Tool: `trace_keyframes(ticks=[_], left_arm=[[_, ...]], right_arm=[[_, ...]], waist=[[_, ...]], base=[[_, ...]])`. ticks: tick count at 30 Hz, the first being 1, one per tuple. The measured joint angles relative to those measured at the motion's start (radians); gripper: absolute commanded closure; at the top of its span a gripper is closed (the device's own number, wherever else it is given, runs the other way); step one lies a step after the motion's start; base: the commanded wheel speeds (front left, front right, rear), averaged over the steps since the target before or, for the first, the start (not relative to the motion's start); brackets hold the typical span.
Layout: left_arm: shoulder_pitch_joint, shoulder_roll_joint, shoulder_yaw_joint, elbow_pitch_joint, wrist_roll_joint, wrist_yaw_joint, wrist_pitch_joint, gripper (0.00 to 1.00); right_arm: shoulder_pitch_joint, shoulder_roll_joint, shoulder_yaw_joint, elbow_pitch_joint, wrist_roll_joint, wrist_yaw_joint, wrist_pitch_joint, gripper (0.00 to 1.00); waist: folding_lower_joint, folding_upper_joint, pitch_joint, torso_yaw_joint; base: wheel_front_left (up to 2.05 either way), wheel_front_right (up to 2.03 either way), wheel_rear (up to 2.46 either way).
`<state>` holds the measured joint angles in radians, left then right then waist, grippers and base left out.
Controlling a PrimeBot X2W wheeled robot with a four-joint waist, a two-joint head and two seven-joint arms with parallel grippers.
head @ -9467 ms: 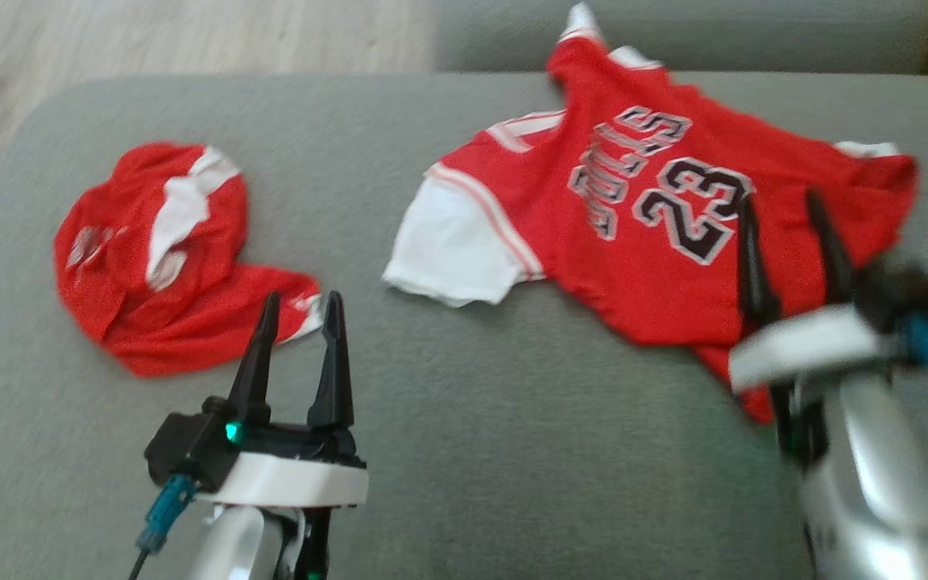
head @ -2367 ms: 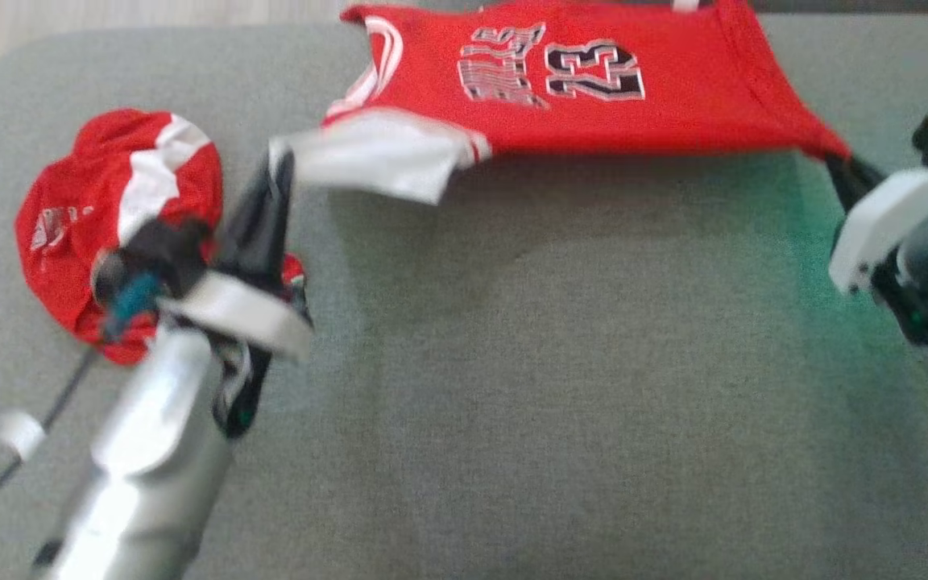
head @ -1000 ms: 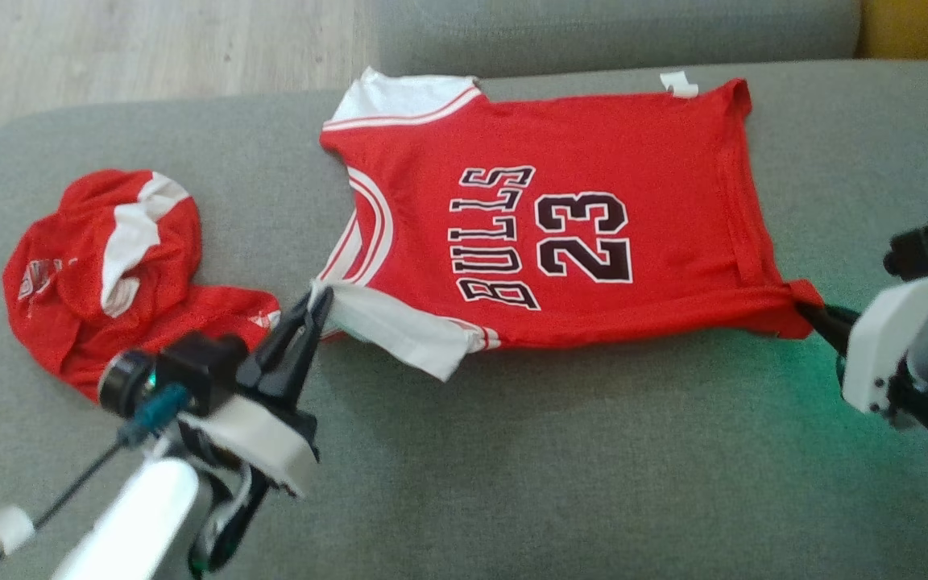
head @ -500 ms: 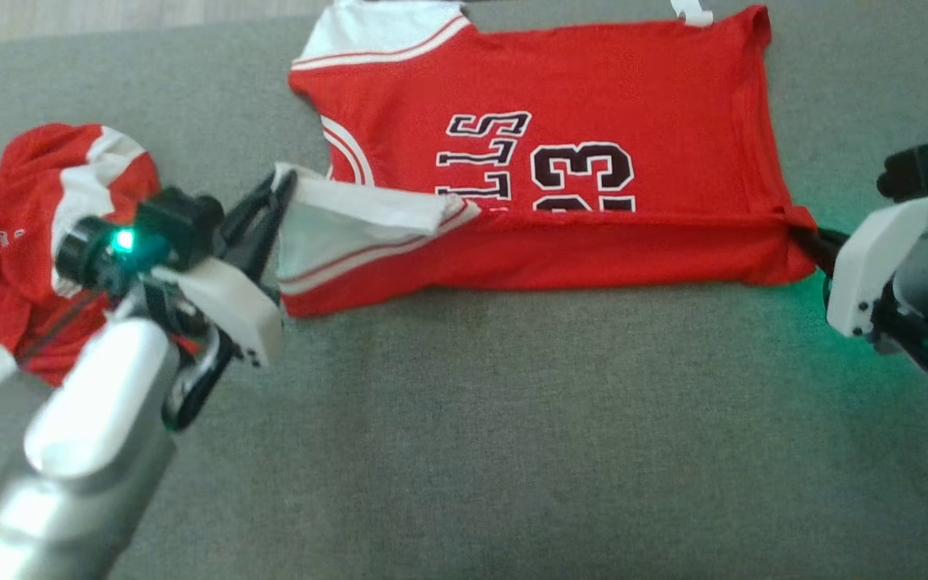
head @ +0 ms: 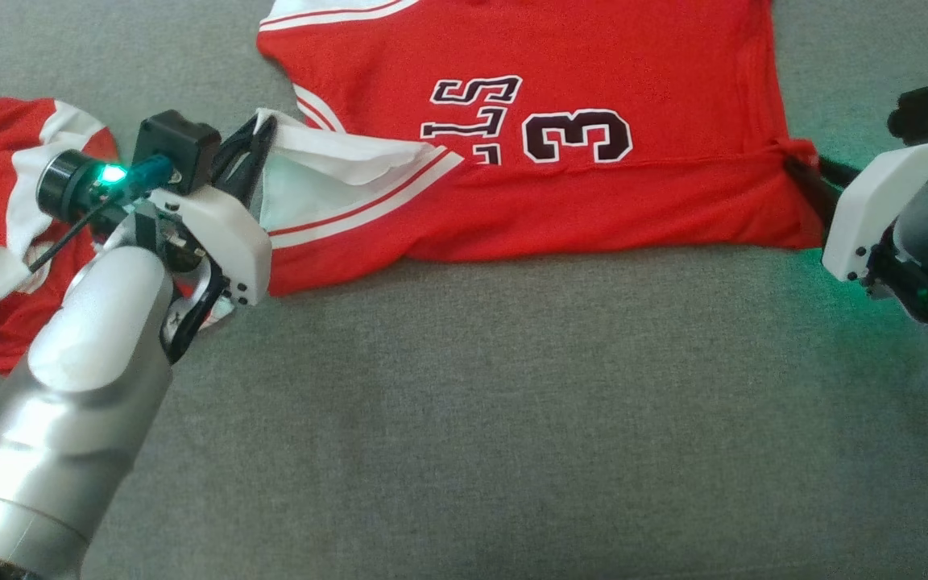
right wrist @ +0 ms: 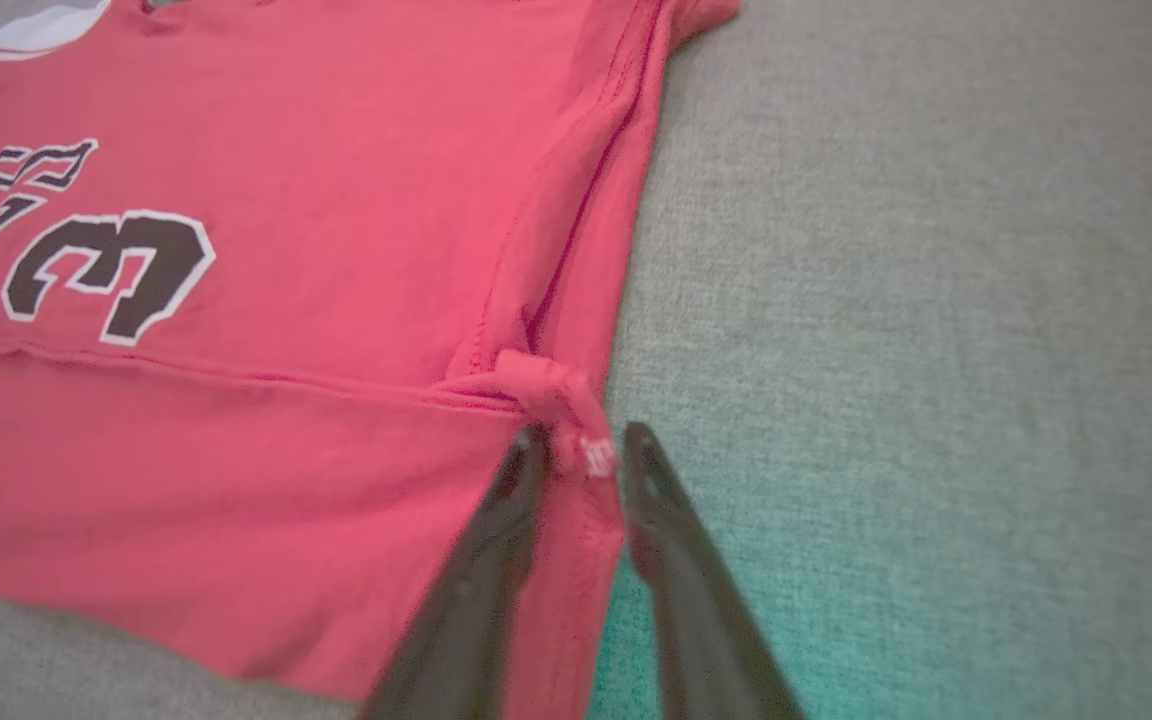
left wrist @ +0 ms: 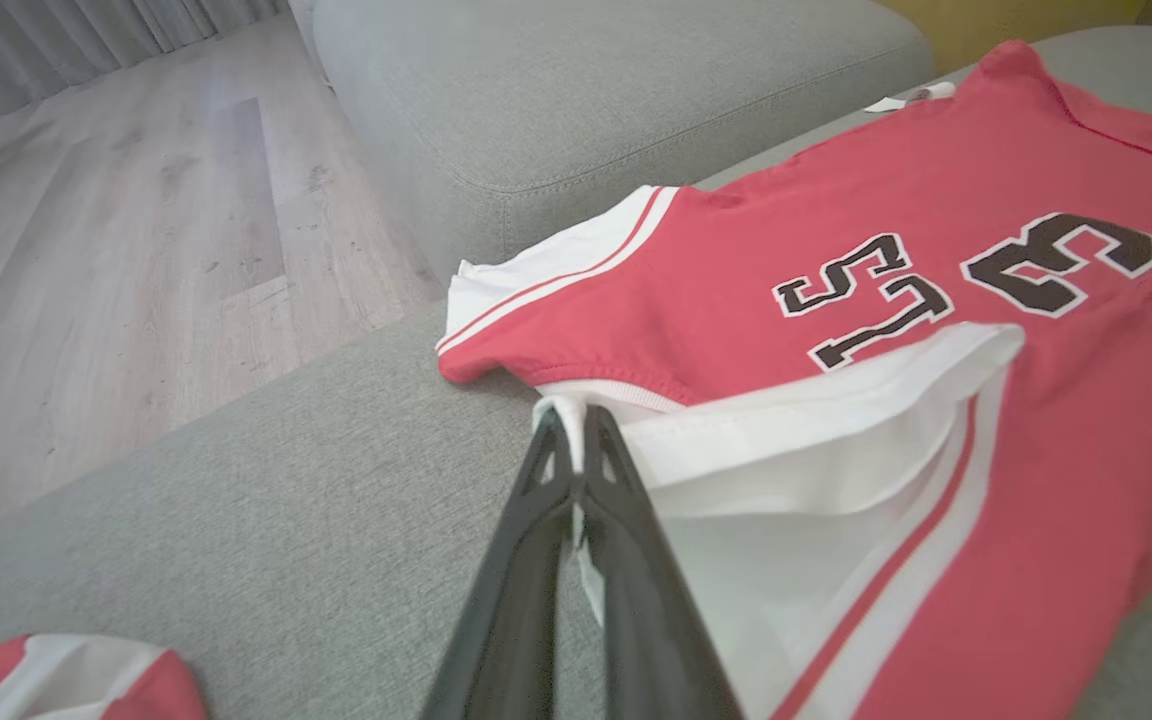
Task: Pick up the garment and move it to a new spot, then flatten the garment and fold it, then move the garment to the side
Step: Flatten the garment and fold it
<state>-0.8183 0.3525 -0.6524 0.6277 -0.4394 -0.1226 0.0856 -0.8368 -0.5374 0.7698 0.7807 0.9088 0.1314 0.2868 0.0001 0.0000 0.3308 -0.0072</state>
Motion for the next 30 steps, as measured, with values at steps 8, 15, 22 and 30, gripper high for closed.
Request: trace_keyframes(ticks=[8,15,22,30], left_arm=[[-0.016,-0.066,0.045,0.067,-0.008,0.072,-0.198,0.00],[0.022,-0.107,0.146,-0.006,-0.066,0.137,-0.330,0.00],[0.188,-0.127,0.225,-0.209,-0.060,0.184,-0.340,0.00],[0.437,-0.199,0.317,-0.409,-0.003,0.192,-0.343,0.00]], right_arm=[[-0.036,0.010,-0.046,0.070,0.000,0.000,-0.200,0.00],[-0.035,0.031,-0.119,0.070,-0.008,0.000,-0.446,0.00],[-0.004,0.062,-0.193,0.009,-0.097,0.000,-0.535,0.00],[0.238,0.201,-0.571,-0.215,-0.360,0.000,-0.538,0.00]], waist=[[-0.0002,0.0000,-0.031,0.014],[-0.0002,0.0000,-0.097,0.021],[-0.0003,0.0001,-0.153,0.013],[-0.0003,0.0001,-0.208,-0.006]], base=[[0.00,0.00,0.00],[0.00,0.00,0.00],[0.00,0.00,0.00],[0.00,0.00,0.00]])
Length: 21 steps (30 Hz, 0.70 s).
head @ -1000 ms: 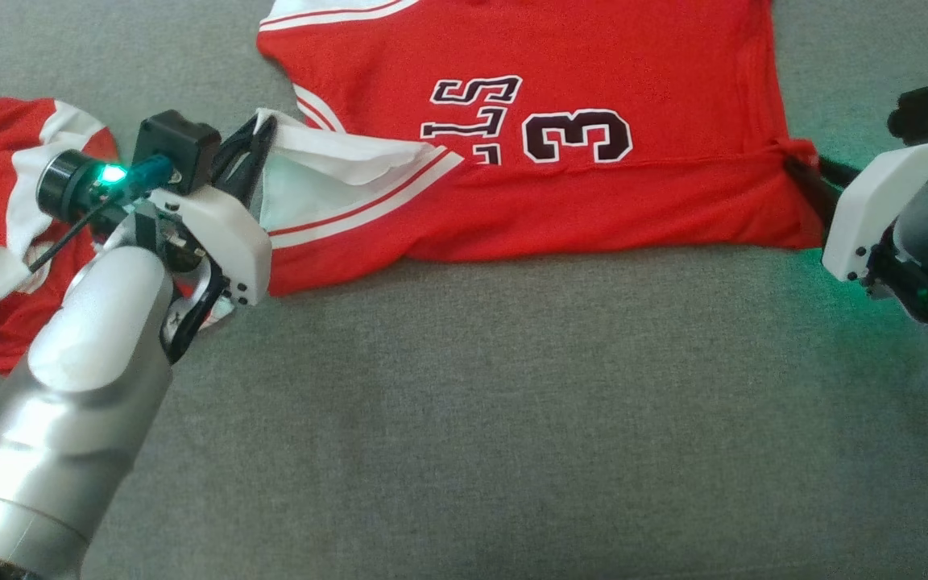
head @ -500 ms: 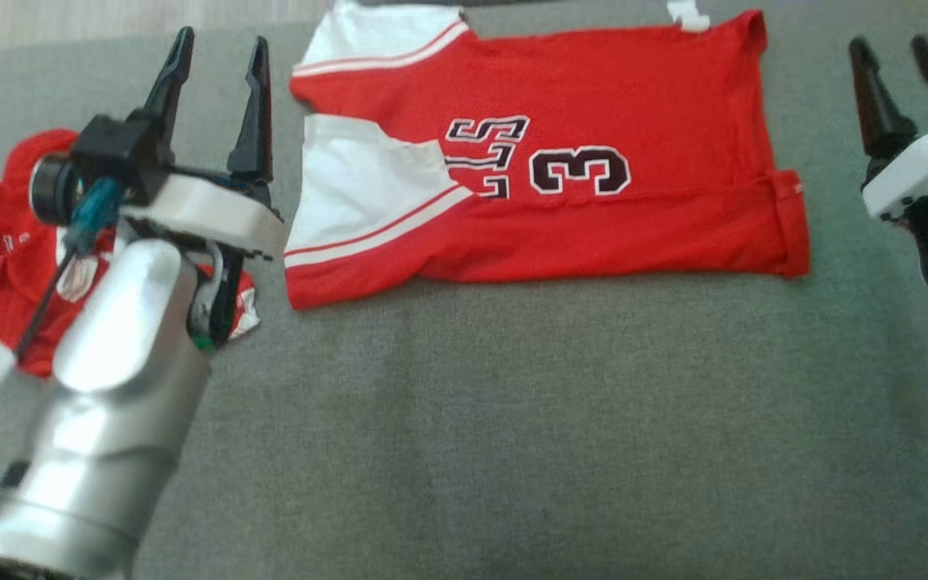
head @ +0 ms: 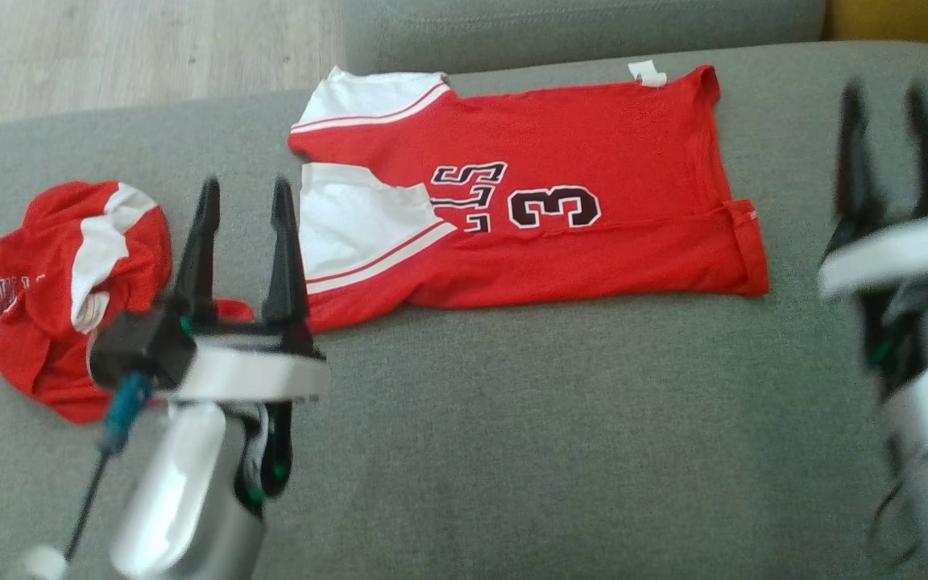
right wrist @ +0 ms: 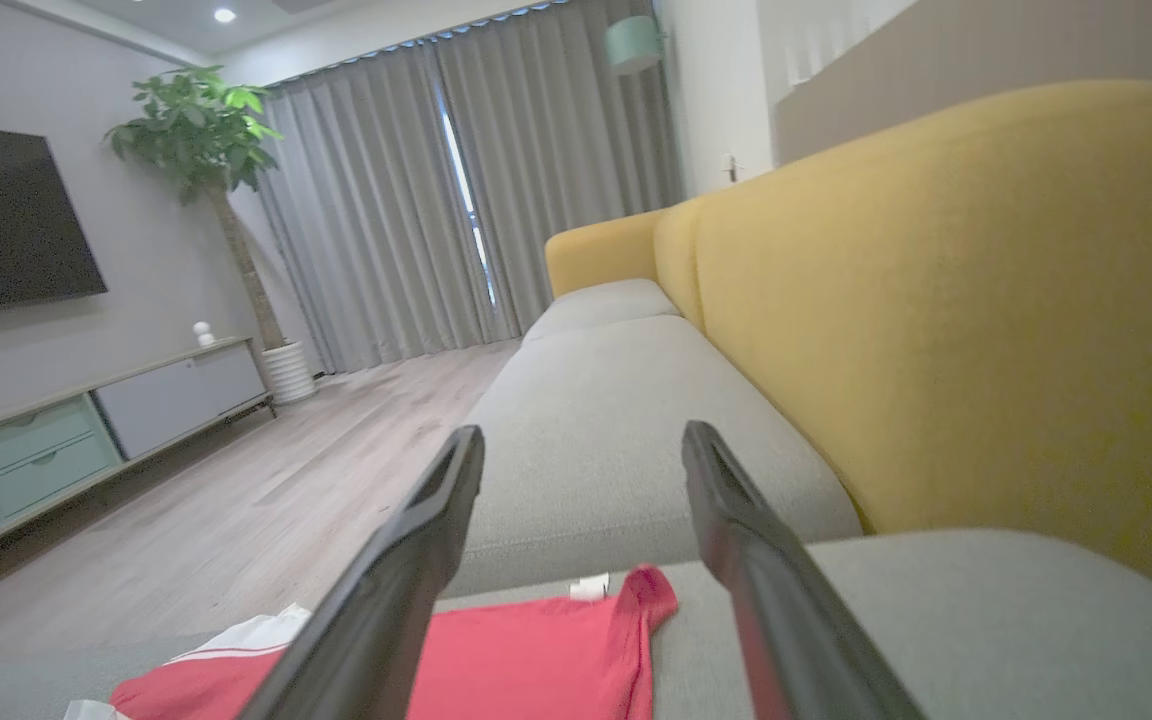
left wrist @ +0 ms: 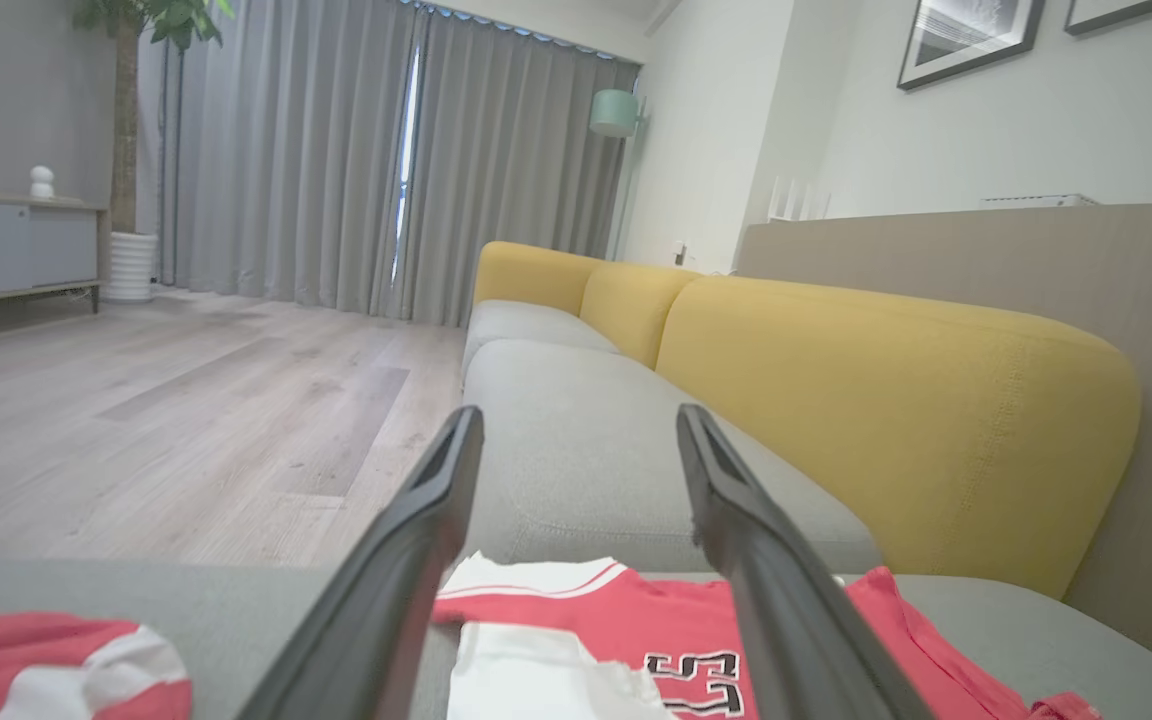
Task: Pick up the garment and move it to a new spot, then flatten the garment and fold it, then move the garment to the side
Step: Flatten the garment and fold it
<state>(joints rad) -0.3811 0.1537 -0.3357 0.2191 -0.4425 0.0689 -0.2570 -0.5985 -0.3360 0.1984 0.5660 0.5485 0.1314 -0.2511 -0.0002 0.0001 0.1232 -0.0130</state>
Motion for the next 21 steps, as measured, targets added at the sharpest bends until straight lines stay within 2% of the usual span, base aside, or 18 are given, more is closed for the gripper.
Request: trace_keyframes(ticks=[4,8,14,21], left_arm=[[0.088,-0.038,0.038,-0.024,0.022,-0.011,0.000,0.00],[0.169,-0.069,0.051,-0.026,0.071,-0.031,0.000,0.00],[0.204,-0.092,0.059,0.005,0.110,-0.049,0.000,0.00],[0.202,-0.101,0.082,0.033,0.129,-0.053,0.000,0.00]], right_arm=[[0.193,0.143,-0.137,-0.109,-0.130,0.000,0.000,0.00],[0.349,0.250,-0.204,-0.221,-0.248,0.000,0.000,0.00],[0.428,0.276,-0.231,-0.267,-0.281,0.000,0.000,0.00],[0.427,0.285,-0.232,-0.286,-0.286,0.000,0.000,0.00]], waist=[[-0.0001,0.0000,-0.020,-0.005],[0.0001,0.0000,-0.025,-0.012],[0.0001,0.0000,-0.020,-0.017],[0.0002,0.0000,-0.004,-0.023]], base=[[0.00,0.00,0.00],[0.00,0.00,0.00],[0.00,0.00,0.00],[0.00,0.00,0.00]])
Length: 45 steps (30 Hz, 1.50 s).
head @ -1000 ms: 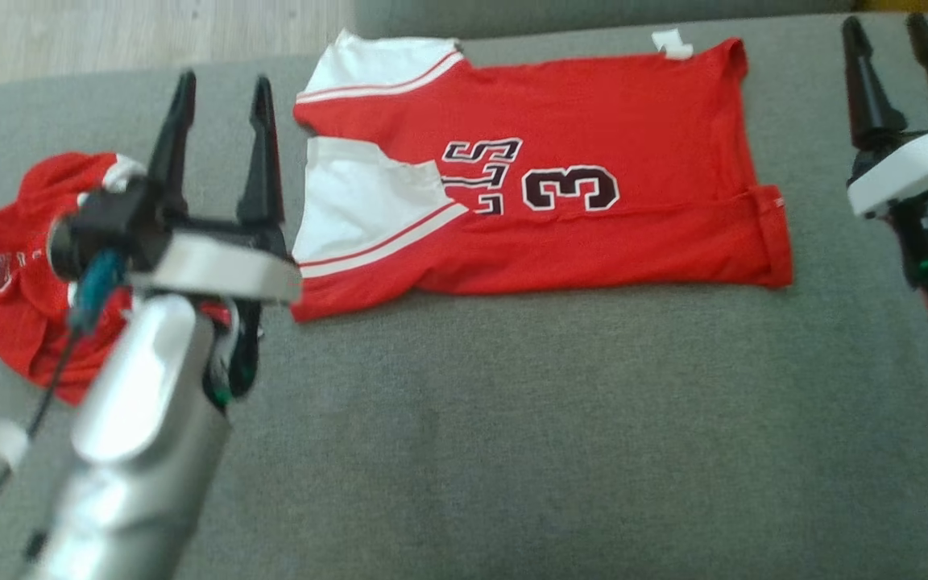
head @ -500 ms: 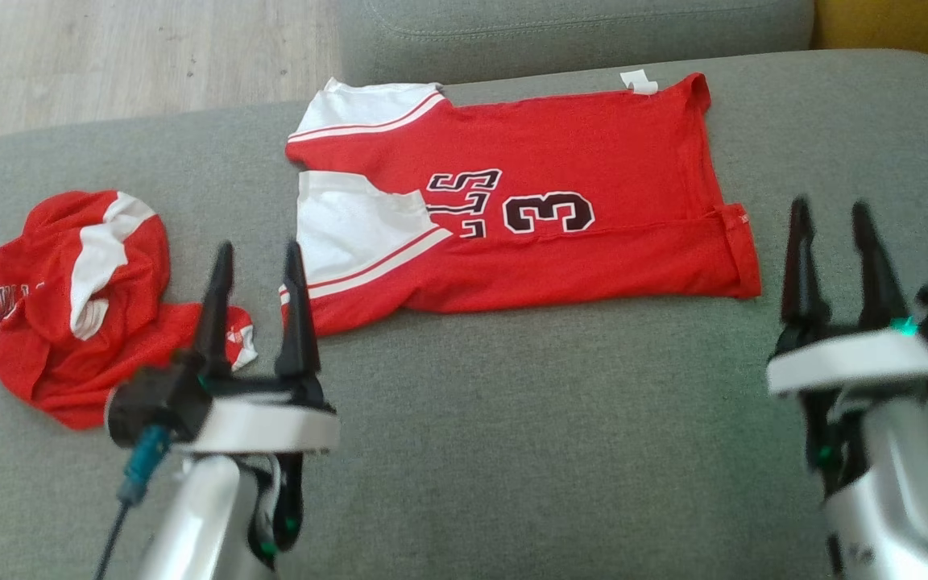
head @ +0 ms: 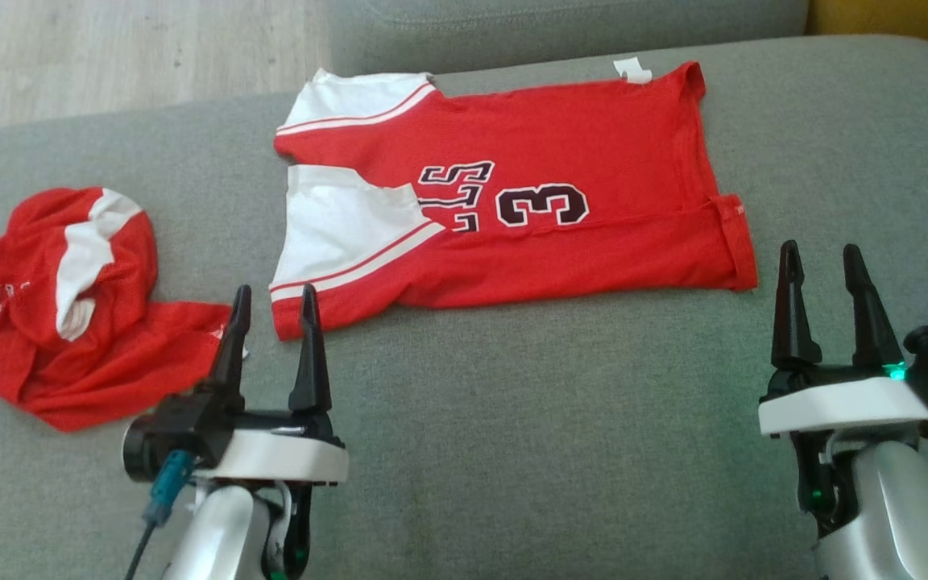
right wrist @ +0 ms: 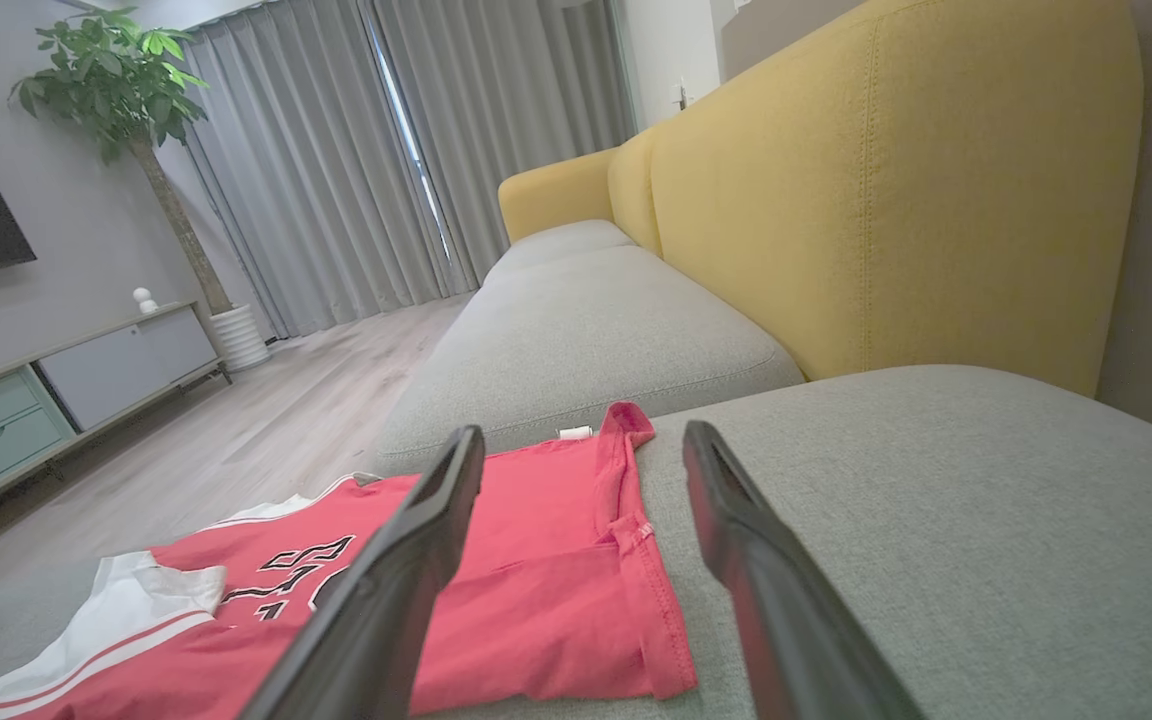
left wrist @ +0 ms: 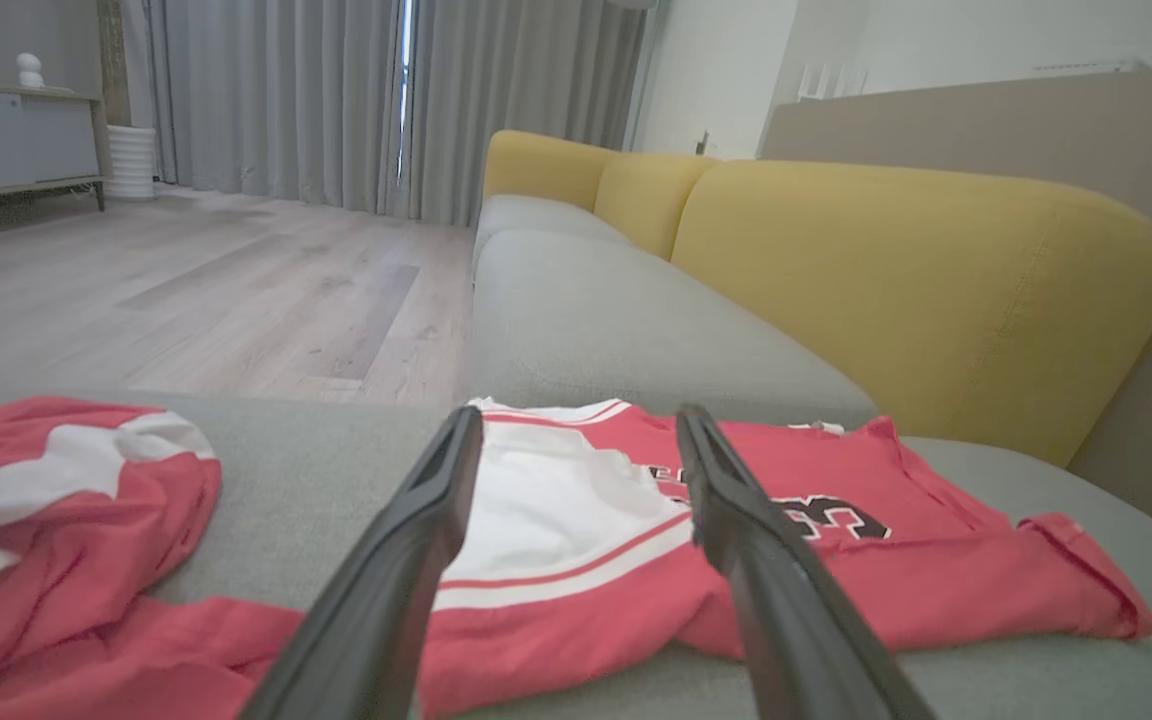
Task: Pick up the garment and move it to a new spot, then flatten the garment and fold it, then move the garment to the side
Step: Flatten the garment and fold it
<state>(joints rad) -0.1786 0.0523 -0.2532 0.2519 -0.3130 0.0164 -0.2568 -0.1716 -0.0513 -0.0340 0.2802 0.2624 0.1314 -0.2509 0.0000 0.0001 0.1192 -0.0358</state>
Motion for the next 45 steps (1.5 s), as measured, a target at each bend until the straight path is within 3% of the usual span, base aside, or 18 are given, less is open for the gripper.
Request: trace_keyframes(ticks=[5,20,34,36,37,45], left_arm=[[-0.037,-0.001,-0.002,0.118,0.016,0.004,0.000,0.00],[-0.244,0.021,0.023,0.480,0.051,0.106,0.143,0.00],[-0.317,0.030,-0.003,0.578,0.050,0.081,0.202,0.00],[-0.321,0.031,-0.004,0.581,0.050,0.079,0.204,0.94],[-0.325,0.030,-0.006,0.583,0.048,0.070,0.204,1.00],[-0.324,0.021,-0.009,0.542,0.024,0.061,0.113,1.00]], right_arm=[[-0.005,0.001,0.001,-0.014,0.002,0.000,0.000,0.00],[-0.044,0.002,0.035,-0.016,0.035,0.000,0.000,0.00],[-0.045,0.002,0.054,-0.016,0.055,0.000,0.000,0.00],[-0.045,0.002,0.055,-0.016,0.055,0.000,0.000,0.00],[-0.045,0.002,0.056,-0.016,0.056,0.000,0.000,0.00],[-0.049,0.002,0.028,0.048,0.036,0.000,0.000,0.00]], waist=[[0.0001,0.0000,0.033,-0.006],[0.0002,0.0000,0.109,-0.046],[0.0000,0.0000,0.115,-0.058],[0.0000,0.0000,0.115,-0.059],[0.0000,0.0000,0.115,-0.059],[0.0000,0.0000,0.109,-0.041]], base=[[0.00,0.00,0.00],[0.00,0.00,0.00],[0.00,0.00,0.00],[0.00,0.00,0.00],[0.00,0.00,0.00],[0.00,0.00,0.00]])
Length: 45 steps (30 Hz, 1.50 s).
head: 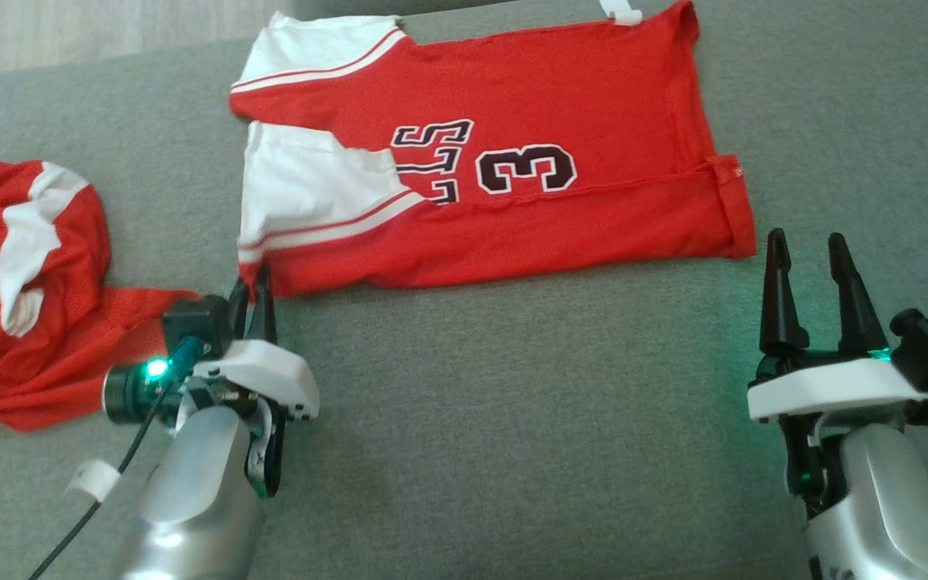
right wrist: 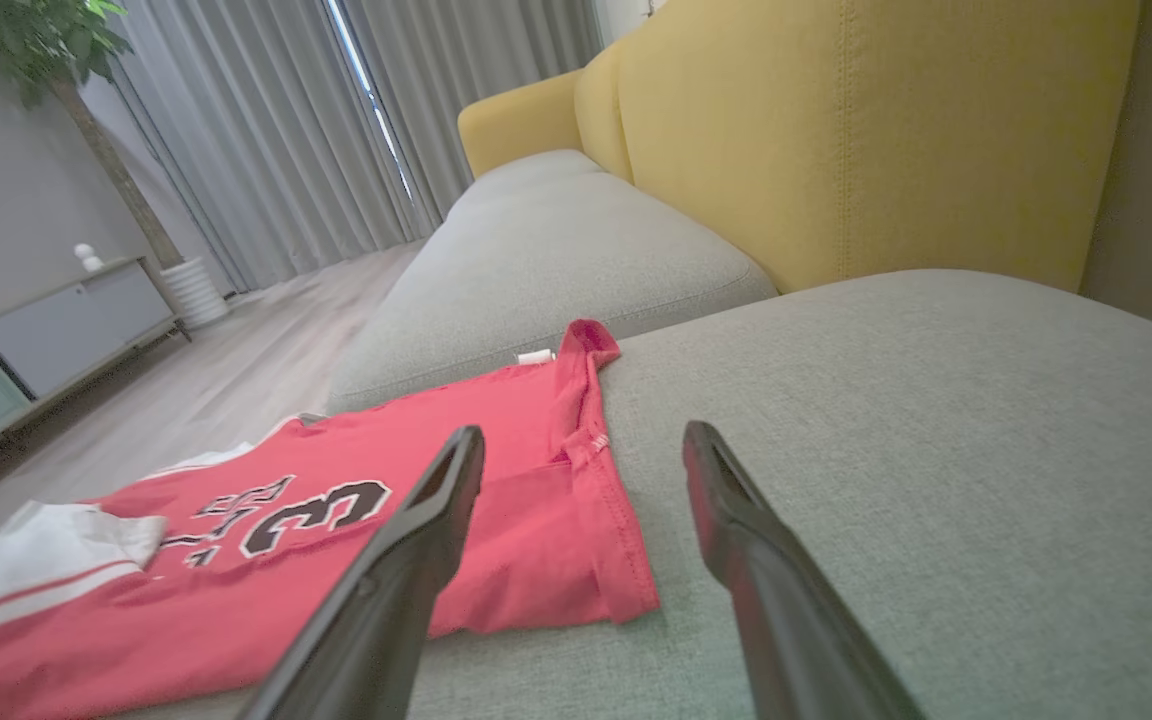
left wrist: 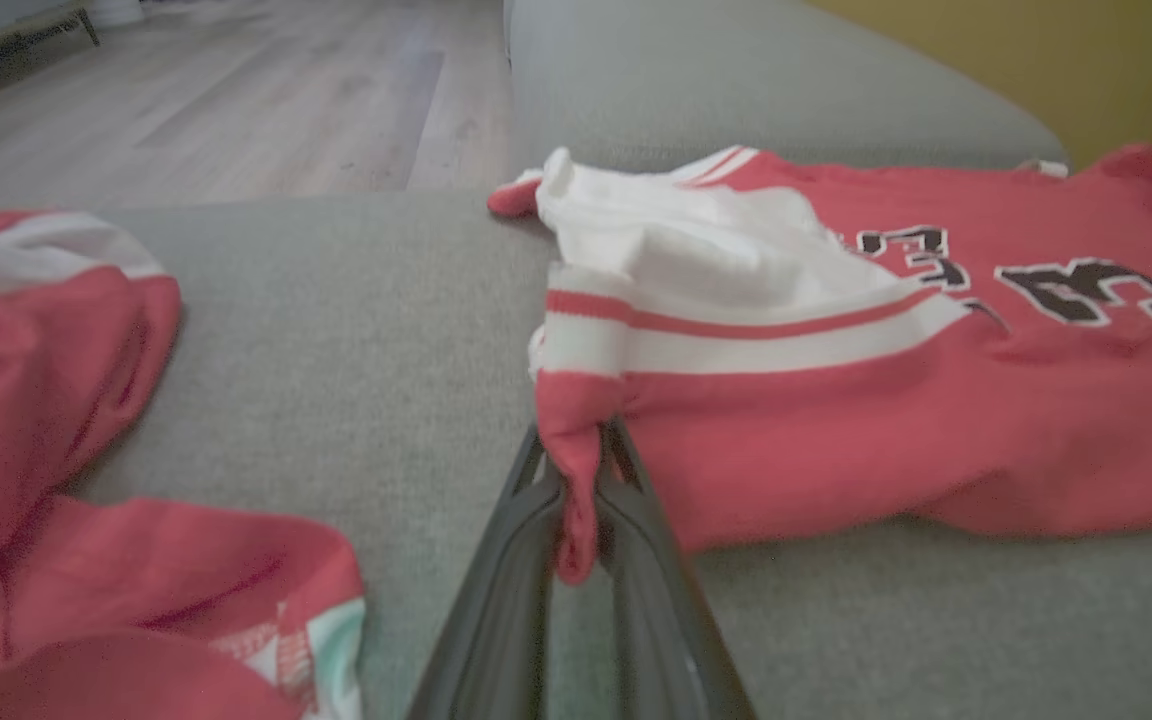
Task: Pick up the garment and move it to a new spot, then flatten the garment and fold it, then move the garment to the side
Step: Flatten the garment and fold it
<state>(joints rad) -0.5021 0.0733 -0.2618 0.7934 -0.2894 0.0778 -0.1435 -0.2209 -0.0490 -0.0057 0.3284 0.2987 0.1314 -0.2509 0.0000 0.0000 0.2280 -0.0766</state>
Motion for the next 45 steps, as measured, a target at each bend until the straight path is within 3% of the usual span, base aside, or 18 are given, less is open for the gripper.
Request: trace_keyframes(ticks=[11,16,26,28,35,45], left_arm=[[0.001,-0.010,-0.029,-0.165,0.000,0.000,-0.079,1.00],[0.018,-0.013,-0.044,-0.189,0.001,0.000,-0.077,1.00],[0.024,-0.013,-0.069,-0.225,0.009,0.001,-0.067,1.00],[0.024,-0.012,-0.070,-0.226,0.009,0.001,-0.067,1.00],[0.066,0.000,-0.072,-0.224,0.006,0.002,-0.060,1.00],[0.165,0.013,-0.087,-0.224,-0.019,0.003,-0.060,1.00]], right_arm=[[-0.170,0.000,-0.130,0.274,-0.094,0.000,0.112,0.00],[-0.243,0.000,-0.136,0.423,-0.079,0.000,0.156,0.00],[-0.392,-0.005,-0.117,0.656,-0.095,0.000,0.121,0.00],[-0.412,-0.006,-0.114,0.691,-0.114,0.000,0.105,1.00],[-0.425,-0.003,-0.147,0.767,-0.225,0.000,0.029,1.00],[-0.343,-0.002,-0.130,0.744,-0.192,0.000,0.007,1.00]], waist=[[0.0000,0.0000,0.000,0.048],[0.0000,0.0000,0.009,0.061],[0.0001,0.0000,0.037,0.079],[0.0001,0.0000,0.037,0.081],[0.0000,0.0000,0.005,0.071],[0.0000,0.0000,-0.074,0.047]], base=[[0.00,0.00,0.00],[0.00,0.00,0.00],[0.00,0.00,0.00],[0.00,0.00,0.00],[0.00,0.00,0.00],[0.00,0.00,0.00]])
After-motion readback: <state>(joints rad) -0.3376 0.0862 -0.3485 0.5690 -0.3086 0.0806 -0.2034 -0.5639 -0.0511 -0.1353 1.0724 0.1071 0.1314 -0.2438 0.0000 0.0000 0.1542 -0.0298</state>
